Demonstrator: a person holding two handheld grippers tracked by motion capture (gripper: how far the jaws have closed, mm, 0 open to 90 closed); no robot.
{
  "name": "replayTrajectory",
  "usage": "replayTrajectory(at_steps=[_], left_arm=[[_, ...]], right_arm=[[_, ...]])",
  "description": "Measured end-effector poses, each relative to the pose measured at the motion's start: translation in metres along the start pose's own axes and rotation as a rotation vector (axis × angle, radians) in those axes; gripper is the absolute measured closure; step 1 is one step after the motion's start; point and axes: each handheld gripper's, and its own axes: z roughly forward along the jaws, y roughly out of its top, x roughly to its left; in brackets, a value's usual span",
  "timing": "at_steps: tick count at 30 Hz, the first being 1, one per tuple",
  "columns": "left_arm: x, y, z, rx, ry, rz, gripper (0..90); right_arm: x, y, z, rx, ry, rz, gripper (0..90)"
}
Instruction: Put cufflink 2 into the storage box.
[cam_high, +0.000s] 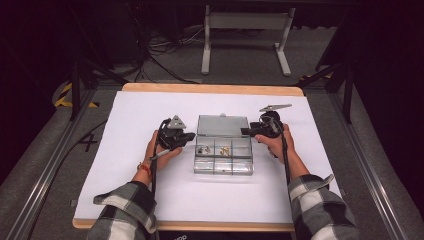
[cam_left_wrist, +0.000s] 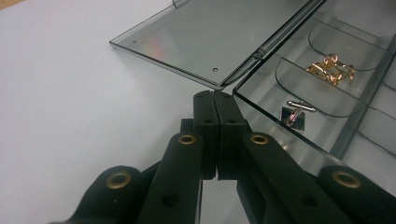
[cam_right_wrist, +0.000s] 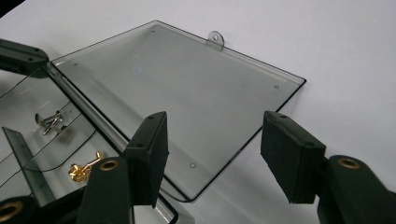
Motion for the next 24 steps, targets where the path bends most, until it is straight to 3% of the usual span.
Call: replayTrajectory(at_steps=[8,16,21,24], left_arm=[[0.0,0.001,0.002,-0.007,-0.01,-0.002,87.9],[-0.001,0.001,0.003,0.002,-0.003,-0.003,88.0],[0.001,0.0,0.004,0.0,0.001,-0.006,88.2],[0.001,0.0,0.005,0.0,0.003,-0.014,88.2]], right_arm=[[0.0,0.0,0.008,0.014,0.023,0.031,37.4],[-0.007,-0.001,0.013,0.042,0.064,0.137,29.9],[-0.009,0.001,0.017,0.057,0.079,0.171,24.9],[-0.011,-0.001,0.021,0.065,0.115,0.216,24.3]])
